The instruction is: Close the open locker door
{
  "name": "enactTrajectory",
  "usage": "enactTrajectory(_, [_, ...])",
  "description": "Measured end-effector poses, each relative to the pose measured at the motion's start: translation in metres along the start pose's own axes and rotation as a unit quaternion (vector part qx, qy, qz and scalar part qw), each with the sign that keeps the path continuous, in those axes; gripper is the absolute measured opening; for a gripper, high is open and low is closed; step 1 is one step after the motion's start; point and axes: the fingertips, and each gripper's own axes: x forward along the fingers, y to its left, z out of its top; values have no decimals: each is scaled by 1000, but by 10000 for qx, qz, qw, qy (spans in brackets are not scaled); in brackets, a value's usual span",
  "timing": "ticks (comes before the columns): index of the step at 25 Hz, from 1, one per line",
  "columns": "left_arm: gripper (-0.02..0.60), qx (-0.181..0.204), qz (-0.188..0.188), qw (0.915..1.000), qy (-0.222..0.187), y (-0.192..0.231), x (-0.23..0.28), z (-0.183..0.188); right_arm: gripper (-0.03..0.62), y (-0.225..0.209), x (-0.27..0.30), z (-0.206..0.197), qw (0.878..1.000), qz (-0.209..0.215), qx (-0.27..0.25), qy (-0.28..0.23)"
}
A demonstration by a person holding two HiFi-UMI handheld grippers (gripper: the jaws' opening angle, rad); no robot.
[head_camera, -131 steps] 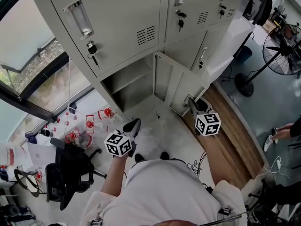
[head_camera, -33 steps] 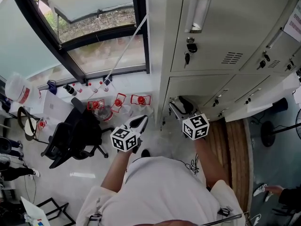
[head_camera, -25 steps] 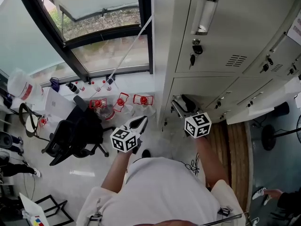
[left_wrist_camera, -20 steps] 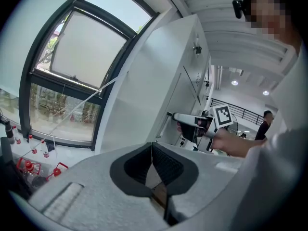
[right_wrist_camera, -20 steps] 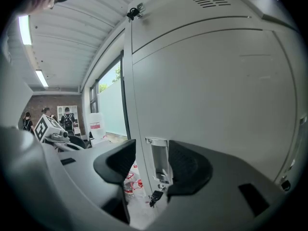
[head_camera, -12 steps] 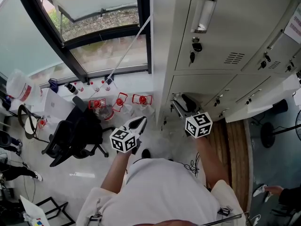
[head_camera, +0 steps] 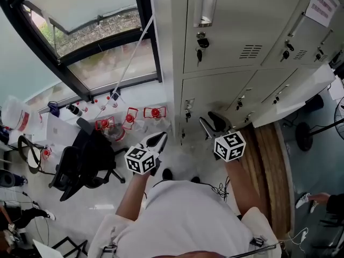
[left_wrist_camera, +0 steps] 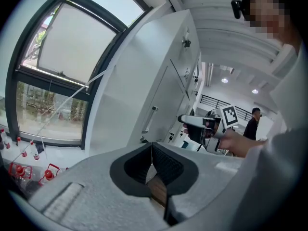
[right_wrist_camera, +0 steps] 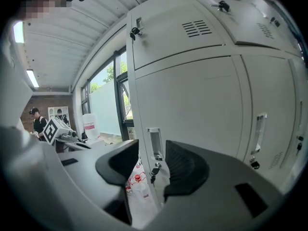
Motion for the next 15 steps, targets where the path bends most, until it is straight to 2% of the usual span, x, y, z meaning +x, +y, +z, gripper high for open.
enactTrajectory(15, [15,203,-517,9983,150,-43,27,-1,82,-29,-75,-30,9970,-711,311,-5])
